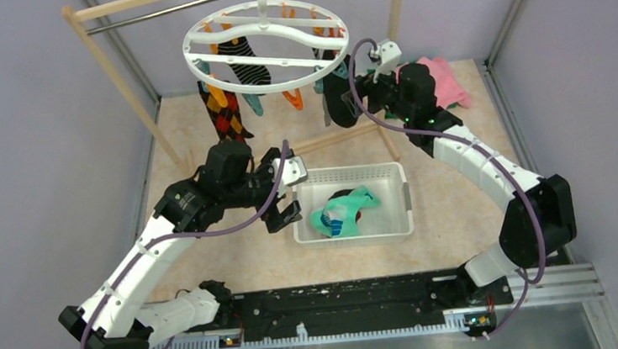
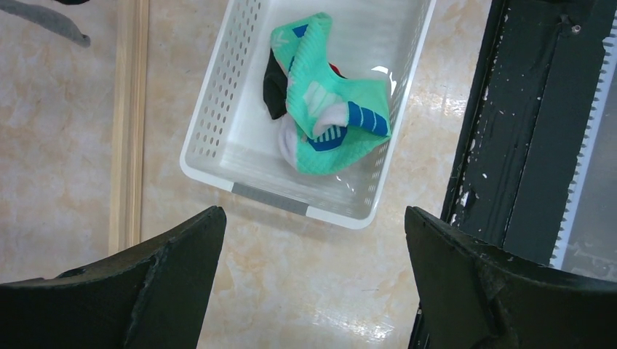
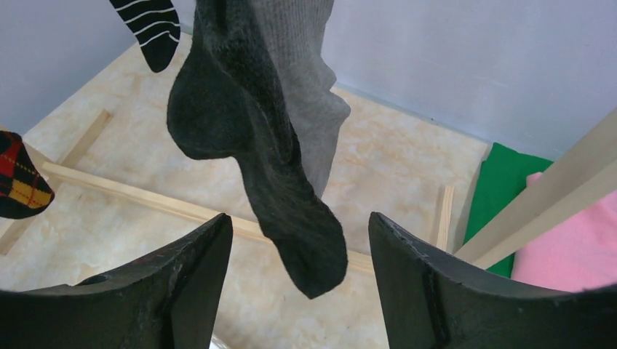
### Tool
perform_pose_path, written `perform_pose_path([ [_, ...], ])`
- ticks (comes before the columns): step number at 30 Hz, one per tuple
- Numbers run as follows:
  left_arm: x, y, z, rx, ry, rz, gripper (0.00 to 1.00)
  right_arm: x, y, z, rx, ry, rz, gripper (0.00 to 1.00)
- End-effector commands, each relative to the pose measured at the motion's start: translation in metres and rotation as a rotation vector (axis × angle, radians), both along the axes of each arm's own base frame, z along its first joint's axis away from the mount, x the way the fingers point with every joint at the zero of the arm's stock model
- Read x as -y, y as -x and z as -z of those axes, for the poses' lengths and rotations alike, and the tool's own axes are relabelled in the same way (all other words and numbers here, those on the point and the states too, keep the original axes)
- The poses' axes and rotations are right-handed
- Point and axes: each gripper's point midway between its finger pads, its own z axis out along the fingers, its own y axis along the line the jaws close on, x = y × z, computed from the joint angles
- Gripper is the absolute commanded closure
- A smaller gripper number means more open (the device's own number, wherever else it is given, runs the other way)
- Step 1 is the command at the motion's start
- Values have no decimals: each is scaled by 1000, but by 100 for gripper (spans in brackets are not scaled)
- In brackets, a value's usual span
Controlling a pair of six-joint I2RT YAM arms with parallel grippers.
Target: Remove the socks clipped to the hanger
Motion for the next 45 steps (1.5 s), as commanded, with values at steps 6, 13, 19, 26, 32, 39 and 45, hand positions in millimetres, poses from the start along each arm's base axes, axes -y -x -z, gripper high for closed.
perform_pose_path([
  [6, 3, 3, -21, 19, 55, 6, 1, -34, -11, -29, 141, -85, -158, 65],
  [13, 2, 1, -22, 18, 53, -10, 1, -40, 16, -51, 106, -208, -218, 100],
  [19, 6, -7, -27, 28, 72, -39, 1, -45, 57, -66, 71, -271, -278, 100],
  [26, 9, -8, -34, 22, 92, -43, 1, -11, 65, -64, 68, -239, -106, 88],
  [32, 6, -7, -35, 35, 89, -46, 1, 7, 32, -60, 81, -187, -54, 24],
  [39, 2, -4, -38, 52, 84, -42, 1, -19, -18, -54, 163, -151, -133, 21],
  [45, -3, -1, -35, 49, 66, -41, 1, -41, -53, -61, 244, -213, -177, 31],
])
